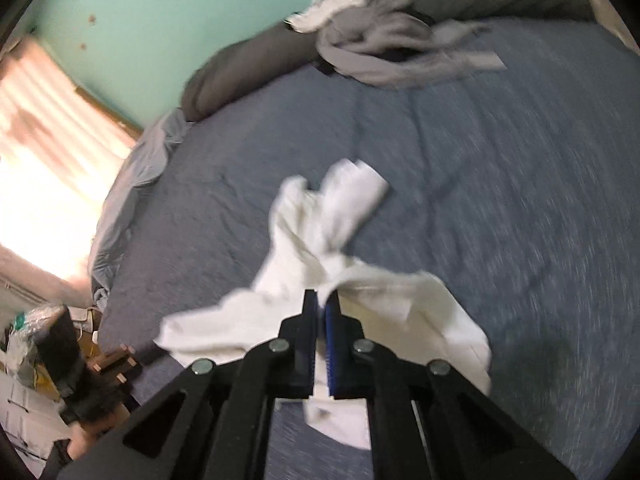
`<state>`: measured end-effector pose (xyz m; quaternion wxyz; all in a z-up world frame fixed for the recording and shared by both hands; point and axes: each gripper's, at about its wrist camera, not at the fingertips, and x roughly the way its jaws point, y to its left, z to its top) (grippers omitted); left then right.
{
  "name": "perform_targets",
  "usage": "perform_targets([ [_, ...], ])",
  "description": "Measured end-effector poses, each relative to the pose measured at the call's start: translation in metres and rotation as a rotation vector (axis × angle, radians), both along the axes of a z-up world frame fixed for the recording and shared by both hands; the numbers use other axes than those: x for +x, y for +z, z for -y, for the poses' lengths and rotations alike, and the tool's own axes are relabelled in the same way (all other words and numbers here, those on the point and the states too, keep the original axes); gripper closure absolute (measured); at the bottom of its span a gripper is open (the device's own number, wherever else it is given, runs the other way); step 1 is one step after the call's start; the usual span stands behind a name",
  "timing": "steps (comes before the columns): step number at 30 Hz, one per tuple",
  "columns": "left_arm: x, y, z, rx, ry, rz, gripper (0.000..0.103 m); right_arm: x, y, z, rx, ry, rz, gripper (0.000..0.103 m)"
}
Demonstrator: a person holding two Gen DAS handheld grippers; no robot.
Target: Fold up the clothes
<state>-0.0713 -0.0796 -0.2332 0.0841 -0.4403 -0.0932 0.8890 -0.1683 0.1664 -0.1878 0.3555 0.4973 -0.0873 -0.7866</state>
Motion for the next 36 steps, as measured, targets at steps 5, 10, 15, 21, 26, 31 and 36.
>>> perform_targets([
  [5, 0.015, 0.006, 0.009, 0.028, 0.013, -0.005, 0.099, 0.0, 0.042, 0.056, -0.021, 0.081, -0.068, 0.1],
  [10, 0.026, 0.014, 0.024, 0.034, 0.05, -0.005, 0.089, 0.018, 0.072, 0.12, -0.055, 0.199, -0.118, 0.1],
  [15, 0.034, 0.023, 0.057, 0.016, 0.129, -0.034, 0.059, 0.037, 0.068, 0.168, -0.024, 0.304, -0.116, 0.1],
  [21, 0.03, 0.022, 0.082, 0.019, 0.171, -0.031, 0.059, 0.051, 0.042, 0.203, 0.072, 0.372, -0.096, 0.088],
  [26, 0.022, 0.014, 0.084, 0.017, 0.167, -0.016, 0.059, 0.046, 0.036, 0.172, 0.048, 0.299, -0.12, 0.069],
  [31, 0.008, 0.007, 0.078, 0.041, 0.133, -0.004, 0.059, 0.04, 0.036, 0.118, 0.019, 0.222, -0.135, 0.068],
  [36, -0.014, -0.009, 0.076, 0.064, 0.106, 0.018, 0.059, 0.044, 0.015, 0.07, 0.067, 0.167, -0.088, 0.067],
])
